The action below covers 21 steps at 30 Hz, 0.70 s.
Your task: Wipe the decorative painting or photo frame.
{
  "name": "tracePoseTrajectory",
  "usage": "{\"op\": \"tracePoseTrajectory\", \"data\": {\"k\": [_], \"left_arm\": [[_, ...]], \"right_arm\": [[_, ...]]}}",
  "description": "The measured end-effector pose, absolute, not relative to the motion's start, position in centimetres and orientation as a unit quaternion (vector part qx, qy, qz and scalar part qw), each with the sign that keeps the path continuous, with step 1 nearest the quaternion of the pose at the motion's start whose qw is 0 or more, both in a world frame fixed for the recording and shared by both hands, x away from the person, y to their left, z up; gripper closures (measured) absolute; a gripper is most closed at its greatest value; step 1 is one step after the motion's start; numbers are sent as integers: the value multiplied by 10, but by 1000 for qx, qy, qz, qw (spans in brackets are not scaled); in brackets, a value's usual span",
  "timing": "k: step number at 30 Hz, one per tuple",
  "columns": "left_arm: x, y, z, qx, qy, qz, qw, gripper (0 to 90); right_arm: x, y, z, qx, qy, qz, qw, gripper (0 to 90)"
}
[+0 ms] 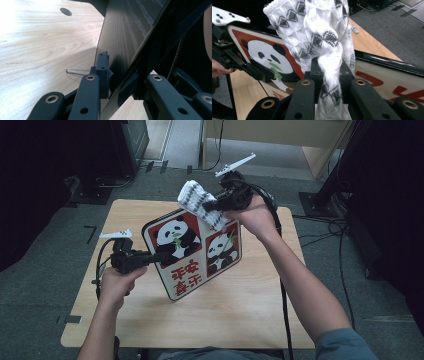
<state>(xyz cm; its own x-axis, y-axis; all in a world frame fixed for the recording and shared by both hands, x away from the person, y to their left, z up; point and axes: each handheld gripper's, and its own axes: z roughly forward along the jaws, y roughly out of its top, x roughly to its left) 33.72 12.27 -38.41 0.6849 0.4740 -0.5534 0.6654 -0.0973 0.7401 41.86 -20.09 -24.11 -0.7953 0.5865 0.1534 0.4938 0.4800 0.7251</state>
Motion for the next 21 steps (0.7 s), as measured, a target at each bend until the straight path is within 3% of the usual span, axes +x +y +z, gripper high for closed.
{"op": "tracePoseTrajectory", "data": {"k": [21], "left_arm": [[336,123,-385,738,382,-87,549,739]], "right_arm": [[410,-199,-260,302,858,411,63,811]]}}
